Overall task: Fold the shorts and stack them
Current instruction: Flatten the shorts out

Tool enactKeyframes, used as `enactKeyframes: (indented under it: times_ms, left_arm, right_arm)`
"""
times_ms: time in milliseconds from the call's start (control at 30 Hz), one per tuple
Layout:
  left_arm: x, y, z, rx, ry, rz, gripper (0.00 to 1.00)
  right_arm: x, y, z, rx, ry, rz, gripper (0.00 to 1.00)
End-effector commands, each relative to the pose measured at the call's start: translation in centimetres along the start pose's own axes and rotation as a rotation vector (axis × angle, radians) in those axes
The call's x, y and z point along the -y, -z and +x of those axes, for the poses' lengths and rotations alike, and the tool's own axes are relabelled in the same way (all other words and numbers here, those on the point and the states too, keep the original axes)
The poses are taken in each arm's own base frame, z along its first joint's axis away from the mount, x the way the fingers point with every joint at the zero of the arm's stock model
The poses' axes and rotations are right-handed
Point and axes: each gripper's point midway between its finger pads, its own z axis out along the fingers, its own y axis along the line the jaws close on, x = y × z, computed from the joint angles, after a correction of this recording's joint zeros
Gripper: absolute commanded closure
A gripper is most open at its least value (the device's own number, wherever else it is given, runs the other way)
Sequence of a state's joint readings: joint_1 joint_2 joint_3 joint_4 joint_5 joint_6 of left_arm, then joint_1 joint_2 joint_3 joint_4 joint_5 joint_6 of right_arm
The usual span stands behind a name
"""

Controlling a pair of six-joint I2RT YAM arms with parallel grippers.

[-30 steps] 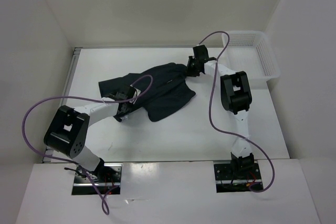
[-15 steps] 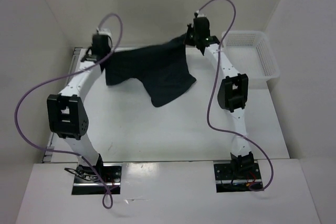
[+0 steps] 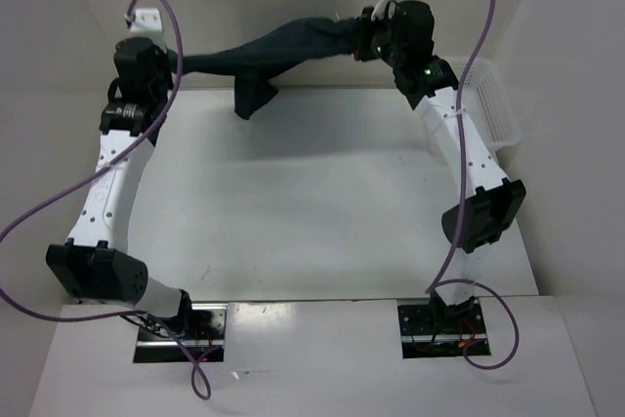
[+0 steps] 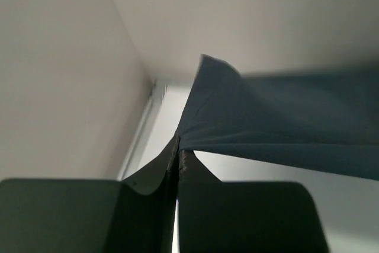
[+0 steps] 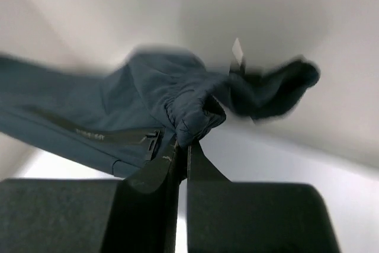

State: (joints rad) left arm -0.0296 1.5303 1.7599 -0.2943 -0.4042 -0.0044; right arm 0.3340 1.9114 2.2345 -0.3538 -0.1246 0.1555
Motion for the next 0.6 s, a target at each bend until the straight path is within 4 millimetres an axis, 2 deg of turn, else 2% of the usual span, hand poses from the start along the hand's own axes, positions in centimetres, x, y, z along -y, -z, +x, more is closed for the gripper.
enactKeyframes:
  times_ms: [0,33,67,100,133,167,200,267,300,367,400,433,567]
  left_arm:
    - [0.9,3.0,8.6,-0.203,-0.095,0.042,1.0]
    - [1.2,3.9,11.1,-0.246,-0.117,0.057,1.0]
    - [1.7,6.1,16.0,-0.346,-0.169,0.09,1.0]
    - [1.9,7.4,18.3,-0.394,-0.197,0.109,1.0]
    - [2.2,8.5,20.3,-0.437,-0.221,0.135,1.0]
    - [2.6,10.9,23.9,-0.519,-0.267,0.185,1.0]
    - [2.7,12.0,25.4,-0.556,-0.292,0.203,0.99]
    - [2.7,14.9,28.5,-0.657,-0.344,0.263,0.92]
    - [3.4,16.8,30.9,-0.727,-0.38,0.326,0.9]
    - [3.3,19.7,33.0,-0.816,-0.427,0.392,0.87]
    - [4.0,20.8,33.7,-0.83,-0.454,0.437,0.85]
    - [3.8,22.0,34.9,-0.867,-0.479,0.462,0.85]
    - [4.1,23.3,36.3,-0.899,-0.531,0.501,0.85]
  right_arm:
    - [1.1,3.2,8.3,-0.232,0.09,-0.024,1.0]
    - [2.2,4.6,14.3,-0.364,0.09,-0.011,1.0]
    - [2.5,5.9,16.4,-0.413,0.109,-0.011,1.0]
    - [2.8,7.9,17.0,-0.433,0.164,-0.011,1.0]
    - [3.7,10.2,22.8,-0.572,0.165,-0.007,1.0]
    - [3.7,11.7,25.1,-0.633,0.185,-0.021,1.0]
    - [4.0,14.4,28.5,-0.722,0.221,-0.053,1.0]
    - [3.1,17.5,31.8,-0.829,0.252,-0.119,1.0]
    - [2.6,19.4,34.1,-0.894,0.275,-0.153,1.0]
    - [2.0,21.3,35.0,-0.934,0.338,-0.207,0.98]
    - [2.1,22.4,36.0,-0.967,0.355,-0.209,0.96]
    - [2.4,22.7,36.1,-0.971,0.38,-0.208,0.96]
    - [2.9,25.1,37.1,-1.044,0.419,-0.233,0.93]
